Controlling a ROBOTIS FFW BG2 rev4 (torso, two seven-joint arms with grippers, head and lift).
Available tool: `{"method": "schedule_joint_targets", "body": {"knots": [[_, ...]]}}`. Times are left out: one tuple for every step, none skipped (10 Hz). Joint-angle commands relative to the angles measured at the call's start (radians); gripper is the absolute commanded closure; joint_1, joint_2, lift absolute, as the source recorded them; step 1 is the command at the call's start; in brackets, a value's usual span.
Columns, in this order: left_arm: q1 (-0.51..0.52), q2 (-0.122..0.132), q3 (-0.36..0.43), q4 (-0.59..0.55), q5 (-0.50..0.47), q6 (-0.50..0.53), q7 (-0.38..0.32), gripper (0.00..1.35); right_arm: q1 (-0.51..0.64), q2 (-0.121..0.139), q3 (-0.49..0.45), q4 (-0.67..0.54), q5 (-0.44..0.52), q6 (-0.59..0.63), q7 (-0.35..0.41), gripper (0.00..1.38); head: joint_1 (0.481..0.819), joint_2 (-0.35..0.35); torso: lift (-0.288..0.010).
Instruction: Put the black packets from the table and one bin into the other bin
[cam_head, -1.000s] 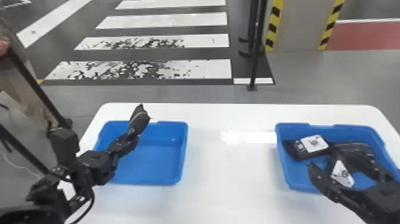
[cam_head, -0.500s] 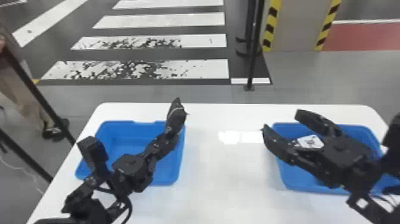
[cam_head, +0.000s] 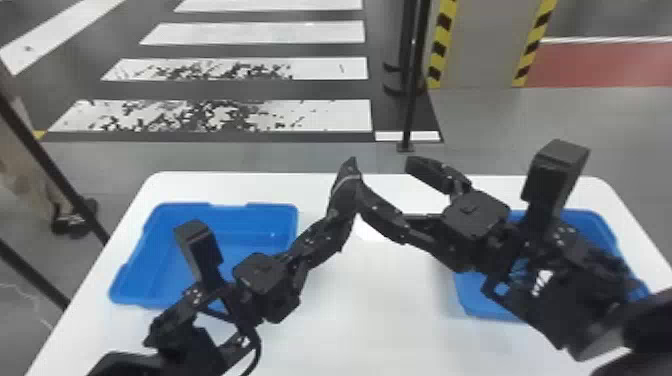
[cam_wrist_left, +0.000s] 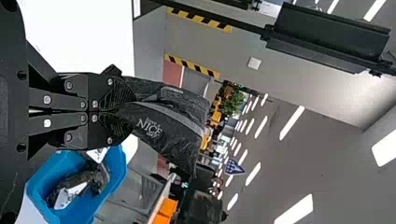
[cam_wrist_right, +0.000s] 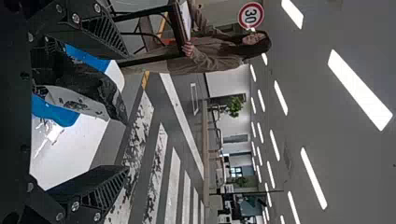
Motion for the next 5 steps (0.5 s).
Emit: {"method": "schedule_joint_targets", "body": {"knots": [[-0.005,0.003,-0.019,-0.005,0.018,-0.007,0.0,1.21,-0.045,-0.005,0.049,0.056,0.003,-0.004,-0.003,0.19,0.695,0.049,-0.11],[-0.005,0.006,-0.027,-0.008,0.02,-0.012,0.0,1.21,-0.07,-0.008,0.079,0.09,0.005,-0.019,-0.004,0.19,0.695,0.054,-0.11],[-0.007,0.007,-0.035,-0.012,0.024,-0.015,0.0,1.21,-0.089,-0.008,0.097,0.12,0.012,-0.021,-0.007,0.22,0.695,0.058,-0.11],[-0.01,0.011,-0.043,-0.02,0.024,-0.015,0.0,1.21,-0.104,-0.009,0.107,0.142,0.012,-0.019,-0.006,0.58,0.695,0.064,-0.11],[-0.012,0.011,-0.049,-0.02,0.024,-0.015,0.0,1.21,-0.107,-0.009,0.107,0.147,-0.009,-0.019,-0.007,1.12,0.695,0.066,-0.11]]}}
